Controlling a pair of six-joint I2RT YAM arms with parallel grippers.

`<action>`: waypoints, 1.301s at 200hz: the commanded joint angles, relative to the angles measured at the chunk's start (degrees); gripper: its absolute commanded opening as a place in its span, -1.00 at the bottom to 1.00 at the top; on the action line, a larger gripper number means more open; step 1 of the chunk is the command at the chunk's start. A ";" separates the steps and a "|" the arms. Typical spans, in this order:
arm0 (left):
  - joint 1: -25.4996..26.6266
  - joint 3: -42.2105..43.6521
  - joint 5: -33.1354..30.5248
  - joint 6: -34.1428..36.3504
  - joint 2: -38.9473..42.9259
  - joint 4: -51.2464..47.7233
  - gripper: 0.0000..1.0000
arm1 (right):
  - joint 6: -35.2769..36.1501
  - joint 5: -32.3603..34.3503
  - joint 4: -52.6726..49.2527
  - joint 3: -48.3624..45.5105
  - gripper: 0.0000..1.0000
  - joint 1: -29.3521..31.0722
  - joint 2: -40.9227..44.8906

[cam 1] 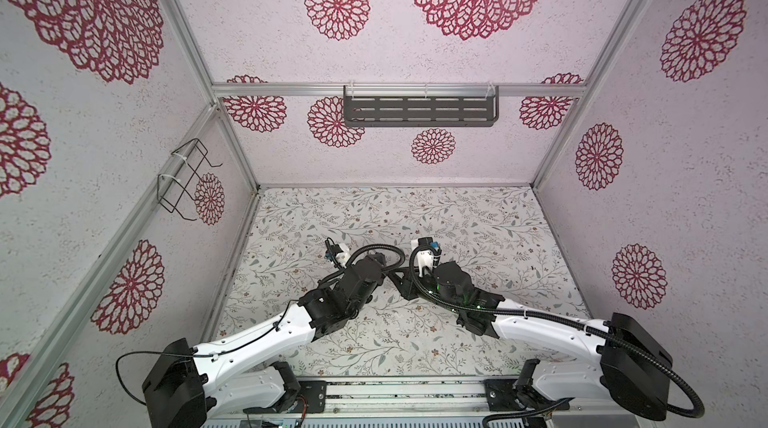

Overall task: Unlock with the key
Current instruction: 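Twist the inserted silver key with the right gripper while the left gripper holds the padlock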

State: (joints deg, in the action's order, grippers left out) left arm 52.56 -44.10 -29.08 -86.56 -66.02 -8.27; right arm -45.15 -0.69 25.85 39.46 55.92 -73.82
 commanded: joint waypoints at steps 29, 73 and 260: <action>-0.44 -1.08 -0.68 0.74 1.50 1.69 -1.00 | -0.28 -0.18 2.90 -0.44 -0.75 -0.32 -0.27; -0.35 -1.10 2.23 0.63 1.13 3.04 -1.00 | 1.69 0.19 3.33 0.17 -0.91 -0.57 -0.35; 0.35 -3.76 -1.19 1.93 -0.61 3.26 -1.00 | 4.55 0.95 -2.28 -1.98 -0.48 -1.87 7.55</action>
State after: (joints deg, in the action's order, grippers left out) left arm 53.10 -46.00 -28.40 -85.47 -67.99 -6.31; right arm -38.74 0.21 22.35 38.63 55.05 -68.38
